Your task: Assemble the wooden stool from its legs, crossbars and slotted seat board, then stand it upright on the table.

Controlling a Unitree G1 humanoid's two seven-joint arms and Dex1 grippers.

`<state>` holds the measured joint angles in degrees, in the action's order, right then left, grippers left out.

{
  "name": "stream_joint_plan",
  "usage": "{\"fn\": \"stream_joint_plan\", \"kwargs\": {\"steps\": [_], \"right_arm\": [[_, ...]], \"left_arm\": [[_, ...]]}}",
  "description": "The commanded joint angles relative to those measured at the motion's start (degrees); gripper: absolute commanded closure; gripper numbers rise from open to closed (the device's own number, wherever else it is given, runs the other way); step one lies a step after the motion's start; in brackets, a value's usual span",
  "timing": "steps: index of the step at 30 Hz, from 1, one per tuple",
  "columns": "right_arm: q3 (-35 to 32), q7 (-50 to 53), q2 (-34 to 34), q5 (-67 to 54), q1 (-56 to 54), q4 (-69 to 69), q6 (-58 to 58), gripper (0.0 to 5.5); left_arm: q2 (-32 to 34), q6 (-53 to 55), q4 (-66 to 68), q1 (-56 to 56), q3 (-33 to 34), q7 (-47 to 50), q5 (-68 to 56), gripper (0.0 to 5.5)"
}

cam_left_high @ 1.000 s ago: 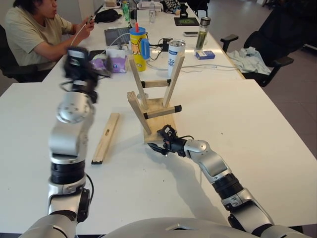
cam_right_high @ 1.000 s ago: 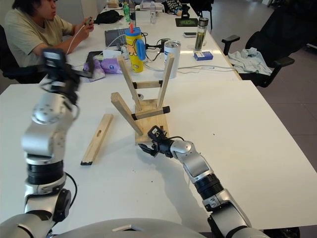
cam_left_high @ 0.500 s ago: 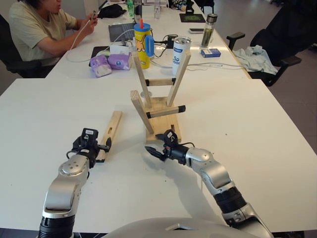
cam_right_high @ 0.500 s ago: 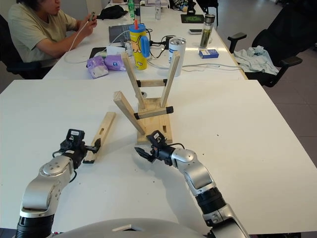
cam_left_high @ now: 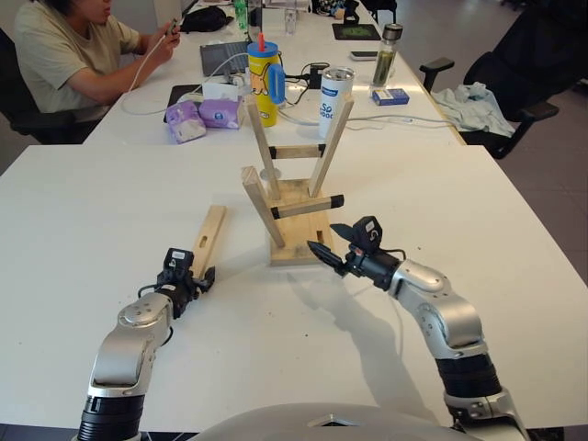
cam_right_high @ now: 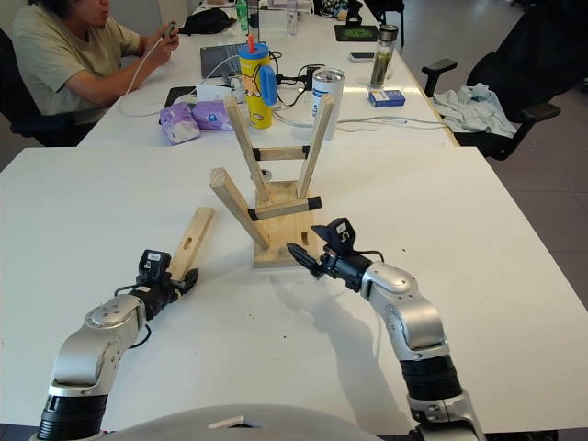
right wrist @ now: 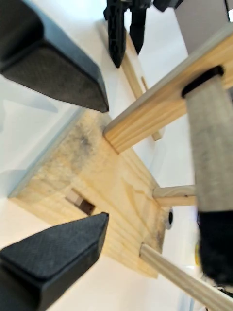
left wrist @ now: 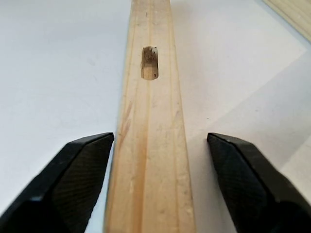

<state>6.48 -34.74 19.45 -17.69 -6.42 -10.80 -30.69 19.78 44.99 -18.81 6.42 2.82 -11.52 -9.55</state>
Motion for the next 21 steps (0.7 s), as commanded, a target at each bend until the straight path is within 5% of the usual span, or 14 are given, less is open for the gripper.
{"fn": "stream_joint_plan", "kwargs": {"steps": [1, 8, 16, 21], "right_arm": [[1.09, -1.79, 2.13, 1.72, -1.09, 4.85, 0.24, 1.67], [3.61, -3.42, 2.82, 4.22, -1.70, 10.42, 1.68, 1.67], [9.42, -5.59, 0.17, 4.19, -0.79, 8.83, 1.39, 1.67], [10.60, -5.32, -0.78, 4.38, -0.66, 8.69, 1.80, 1.67]], "left_arm": [[-0.73, 2.62, 3.33, -0.65, 1.29, 0.09, -0.58, 2.58], [-3.18, 1.72, 4.51, -4.96, 5.81, 1.48, -2.74, 3.44], [1.56, -4.02, 7.88, -24.23, 19.59, 1.30, -9.44, 3.44], [3.30, -7.47, 1.31, -37.53, 22.53, -3.30, -19.36, 3.44]]}}
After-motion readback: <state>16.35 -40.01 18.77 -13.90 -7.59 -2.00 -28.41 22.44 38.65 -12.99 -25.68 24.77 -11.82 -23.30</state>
